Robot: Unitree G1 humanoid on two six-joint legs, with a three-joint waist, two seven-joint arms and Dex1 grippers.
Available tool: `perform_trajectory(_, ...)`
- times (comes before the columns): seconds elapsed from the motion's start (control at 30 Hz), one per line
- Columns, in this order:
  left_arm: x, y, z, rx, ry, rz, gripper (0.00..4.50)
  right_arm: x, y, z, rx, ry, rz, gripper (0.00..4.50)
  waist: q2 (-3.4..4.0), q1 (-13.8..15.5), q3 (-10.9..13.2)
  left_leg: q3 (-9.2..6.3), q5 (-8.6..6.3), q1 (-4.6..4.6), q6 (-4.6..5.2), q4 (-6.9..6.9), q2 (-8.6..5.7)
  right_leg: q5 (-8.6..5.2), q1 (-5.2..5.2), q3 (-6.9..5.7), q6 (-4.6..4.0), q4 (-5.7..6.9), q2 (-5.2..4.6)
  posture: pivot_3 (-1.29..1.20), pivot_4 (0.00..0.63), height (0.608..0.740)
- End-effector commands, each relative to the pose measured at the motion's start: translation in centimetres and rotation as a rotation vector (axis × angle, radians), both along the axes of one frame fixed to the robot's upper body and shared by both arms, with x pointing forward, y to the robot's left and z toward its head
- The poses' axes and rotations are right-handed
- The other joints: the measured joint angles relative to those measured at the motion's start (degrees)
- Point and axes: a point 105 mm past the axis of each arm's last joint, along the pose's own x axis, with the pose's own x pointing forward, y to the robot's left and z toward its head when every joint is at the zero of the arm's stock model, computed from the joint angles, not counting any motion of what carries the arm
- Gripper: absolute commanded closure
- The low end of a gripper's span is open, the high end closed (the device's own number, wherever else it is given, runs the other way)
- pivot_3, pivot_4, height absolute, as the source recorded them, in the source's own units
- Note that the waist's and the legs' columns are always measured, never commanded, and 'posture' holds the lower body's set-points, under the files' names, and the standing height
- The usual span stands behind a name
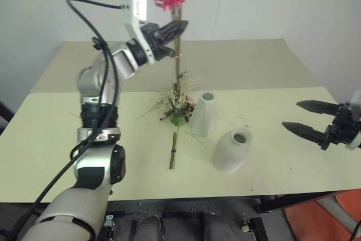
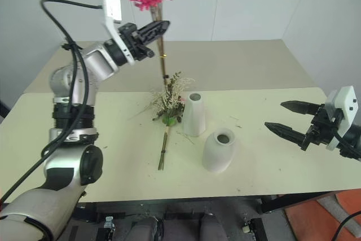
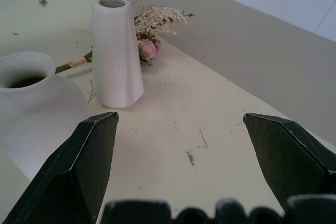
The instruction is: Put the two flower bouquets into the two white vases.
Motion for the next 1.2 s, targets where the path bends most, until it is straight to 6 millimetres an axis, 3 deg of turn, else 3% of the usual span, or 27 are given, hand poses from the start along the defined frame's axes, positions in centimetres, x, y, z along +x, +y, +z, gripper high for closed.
perform_trajectory(0.03, -1.0, -2.4, 1.9, -0.028, -0.075, -0.080, 4.48, -0.3, 0.7, 1.8, -0.011, -0.064, 0.021, 0.00, 0.00, -0.01, 0.00, 0.00, 0.00, 0.00, 0.00, 0.00, 0.00, 0.00, 0.01, 0.00, 0.00, -0.01, 0.00, 0.00, 0.150, 0.740)
perform_trajectory(0.2, -1.5, -5.2, 1.1, 0.003, -0.084, -0.178, 4.48, -0.9, 0.9, 1.9, -0.016, -0.072, 0.019, 0.00, 0.00, -0.04, 0.00, 0.00, 0.00, 0.00, 0.00, 0.00, 0.00, -0.01, 0.00, 0.01, 0.01, -0.02, 0.02, 0.00, 0.150, 0.740)
perform_trajectory(0.3, -2.1, -5.8, 0.8, 0.031, -0.118, -0.221, 4.48, -1.2, 0.9, 2.0, -0.018, -0.077, 0.008, 0.00, 0.00, -0.08, 0.00, 0.01, 0.00, -0.01, 0.00, 0.00, 0.00, -0.01, -0.01, 0.02, 0.01, -0.02, 0.03, 0.00, 0.150, 0.740)
perform_trajectory(0.67, -2.4, -6.7, -1.3, 0.106, -0.186, -0.243, 4.48, -1.9, 1.1, 2.3, -0.016, -0.089, -0.014, 0.00, 0.00, -0.01, 0.00, 0.01, 0.00, 0.01, 0.01, 0.00, 0.01, -0.02, 0.01, 0.03, 0.02, -0.02, 0.04, 0.00, 0.150, 0.740)
perform_trajectory(1.17, -2.0, -7.5, -4.5, 0.182, -0.132, -0.238, 4.48, -2.3, 1.9, 2.3, -0.019, -0.096, -0.014, 0.00, 0.00, 0.00, 0.00, 0.00, 0.00, 0.00, 0.01, 0.00, 0.01, -0.02, 0.01, 0.02, 0.03, -0.03, 0.04, 0.00, 0.150, 0.740)
perform_trajectory(1.2, -2.1, -7.5, -4.7, 0.192, -0.129, -0.241, 4.25, -2.3, 1.9, 2.3, -0.019, -0.095, -0.014, 0.00, 0.00, -0.01, 0.00, 0.00, 0.00, 0.00, 0.01, 0.00, 0.01, -0.02, 0.02, 0.02, 0.03, -0.03, 0.04, 0.00, 0.150, 0.740)
